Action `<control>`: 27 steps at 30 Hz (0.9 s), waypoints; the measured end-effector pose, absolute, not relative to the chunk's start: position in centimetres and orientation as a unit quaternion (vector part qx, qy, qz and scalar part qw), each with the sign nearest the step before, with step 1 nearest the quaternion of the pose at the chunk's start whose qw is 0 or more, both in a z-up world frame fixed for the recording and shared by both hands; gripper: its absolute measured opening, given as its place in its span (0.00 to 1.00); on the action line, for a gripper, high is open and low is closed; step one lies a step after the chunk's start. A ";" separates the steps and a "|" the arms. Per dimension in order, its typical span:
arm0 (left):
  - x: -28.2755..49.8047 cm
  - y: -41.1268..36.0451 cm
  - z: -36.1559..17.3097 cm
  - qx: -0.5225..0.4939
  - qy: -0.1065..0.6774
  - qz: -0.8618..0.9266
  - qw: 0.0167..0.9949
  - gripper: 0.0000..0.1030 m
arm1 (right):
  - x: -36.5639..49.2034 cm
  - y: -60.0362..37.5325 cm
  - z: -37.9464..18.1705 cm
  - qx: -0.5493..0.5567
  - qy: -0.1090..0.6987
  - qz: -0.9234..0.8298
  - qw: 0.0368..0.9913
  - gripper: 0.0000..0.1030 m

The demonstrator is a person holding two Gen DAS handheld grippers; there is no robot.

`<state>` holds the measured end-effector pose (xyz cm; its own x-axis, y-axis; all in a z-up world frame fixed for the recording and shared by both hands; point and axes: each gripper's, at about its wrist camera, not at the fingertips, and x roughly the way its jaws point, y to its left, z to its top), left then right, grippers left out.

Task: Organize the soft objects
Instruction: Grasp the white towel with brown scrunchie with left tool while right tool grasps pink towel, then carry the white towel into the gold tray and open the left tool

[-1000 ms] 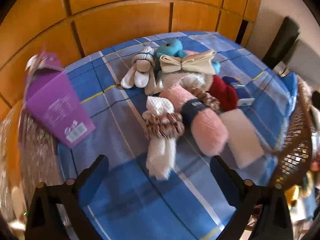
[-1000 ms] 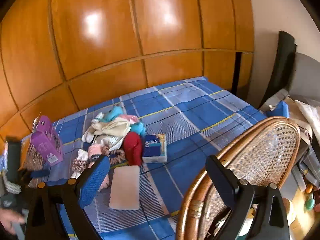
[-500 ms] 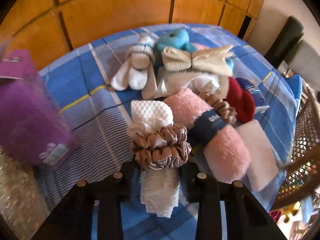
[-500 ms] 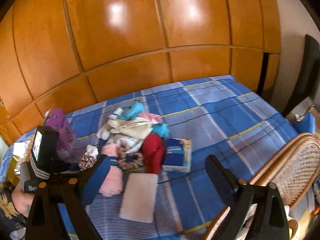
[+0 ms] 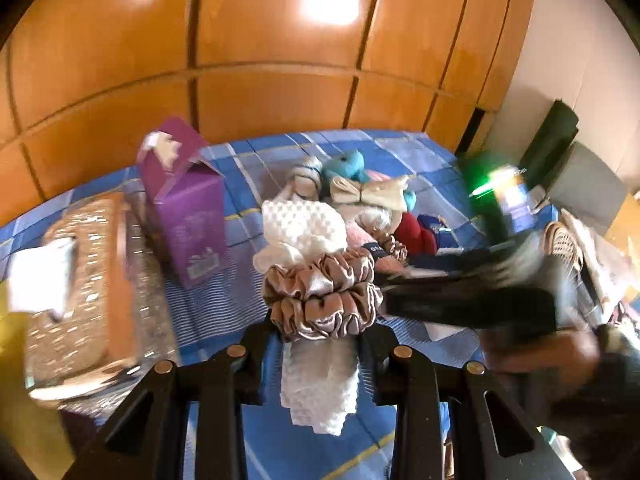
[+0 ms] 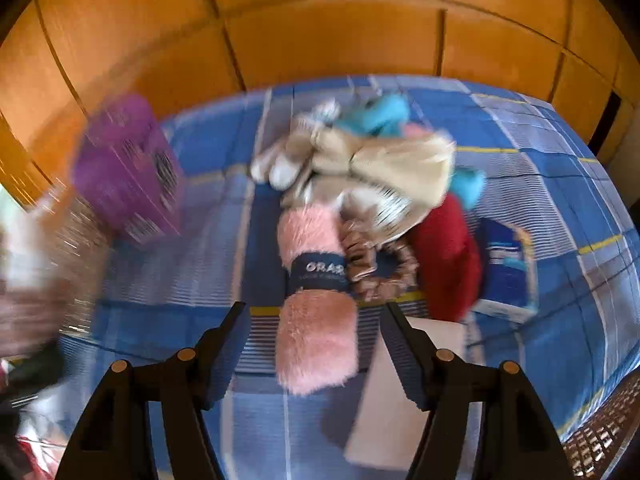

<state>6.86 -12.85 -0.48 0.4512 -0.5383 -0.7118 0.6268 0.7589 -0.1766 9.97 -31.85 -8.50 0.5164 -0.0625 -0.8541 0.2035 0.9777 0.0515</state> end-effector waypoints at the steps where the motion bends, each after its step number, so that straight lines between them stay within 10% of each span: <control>1: 6.5 -11.7 0.2 0.049 0.389 -0.342 0.854 0.33 | 10.4 -31.3 -9.5 0.062 0.499 -0.087 0.860 0.40; 27: 18.2 12.2 -0.8 -0.129 0.436 -0.052 0.889 0.33 | 9.5 -29.8 -11.2 0.023 0.467 -0.098 0.878 0.37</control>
<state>18.21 12.22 -0.77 0.6134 -0.2062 -0.7623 -0.0196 0.9610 -0.2757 9.50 -29.84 -11.20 0.5440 -0.1501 -0.8256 0.1937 0.9798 -0.0505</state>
